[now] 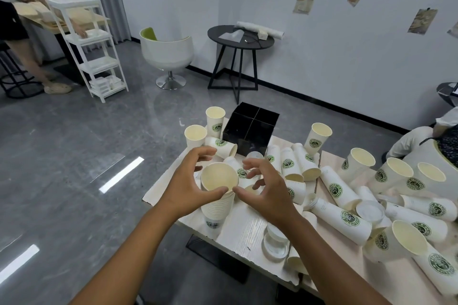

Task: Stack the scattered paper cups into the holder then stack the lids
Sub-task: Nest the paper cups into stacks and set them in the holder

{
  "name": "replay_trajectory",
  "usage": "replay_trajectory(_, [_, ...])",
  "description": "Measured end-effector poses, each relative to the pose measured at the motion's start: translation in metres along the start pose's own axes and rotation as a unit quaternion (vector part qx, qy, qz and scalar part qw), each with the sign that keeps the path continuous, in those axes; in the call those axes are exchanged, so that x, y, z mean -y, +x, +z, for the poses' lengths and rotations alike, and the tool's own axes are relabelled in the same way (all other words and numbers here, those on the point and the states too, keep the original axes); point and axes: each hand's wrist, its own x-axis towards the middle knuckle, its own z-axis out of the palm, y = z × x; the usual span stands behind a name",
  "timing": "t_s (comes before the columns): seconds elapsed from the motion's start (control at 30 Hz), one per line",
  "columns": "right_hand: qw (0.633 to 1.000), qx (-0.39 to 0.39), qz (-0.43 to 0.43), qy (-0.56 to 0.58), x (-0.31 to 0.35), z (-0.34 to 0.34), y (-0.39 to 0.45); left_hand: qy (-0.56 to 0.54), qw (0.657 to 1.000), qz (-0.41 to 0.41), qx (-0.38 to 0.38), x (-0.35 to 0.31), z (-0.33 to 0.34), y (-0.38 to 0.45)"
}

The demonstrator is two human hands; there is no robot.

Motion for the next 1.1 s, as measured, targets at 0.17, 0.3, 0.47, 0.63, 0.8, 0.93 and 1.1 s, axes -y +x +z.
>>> replay_trajectory(0.17, [0.997, -0.011, 0.064, 0.028, -0.012, -0.004, -0.022, 0.013, 1.0, -0.002, -0.009, 0.005, 0.011, -0.005])
replay_trajectory(0.3, [0.991, -0.039, 0.121, 0.038, -0.03, -0.028, -0.046, 0.021, 0.999, 0.036, -0.017, -0.014, 0.022, 0.001])
replay_trajectory(0.47, [0.974, -0.103, 0.196, 0.05, -0.062, -0.076, -0.079, 0.046, 0.991, 0.125, 0.009, -0.052, 0.058, 0.02])
replay_trajectory(0.63, [0.948, -0.178, 0.261, 0.043, -0.096, -0.129, -0.117, 0.03, 0.984, 0.164, 0.058, -0.075, 0.129, 0.038])
replay_trajectory(0.8, [0.92, -0.224, 0.319, 0.034, -0.135, -0.18, -0.166, 0.021, 0.973, 0.138, 0.185, -0.076, 0.228, 0.042])
replay_trajectory(0.93, [0.903, -0.267, 0.335, 0.027, -0.154, -0.218, -0.198, 0.047, 0.954, 0.124, 0.27, -0.074, 0.306, 0.05])
replay_trajectory(1.1, [0.903, -0.31, 0.295, -0.044, -0.171, -0.26, -0.219, 0.087, 0.921, 0.122, 0.359, -0.066, 0.39, 0.062])
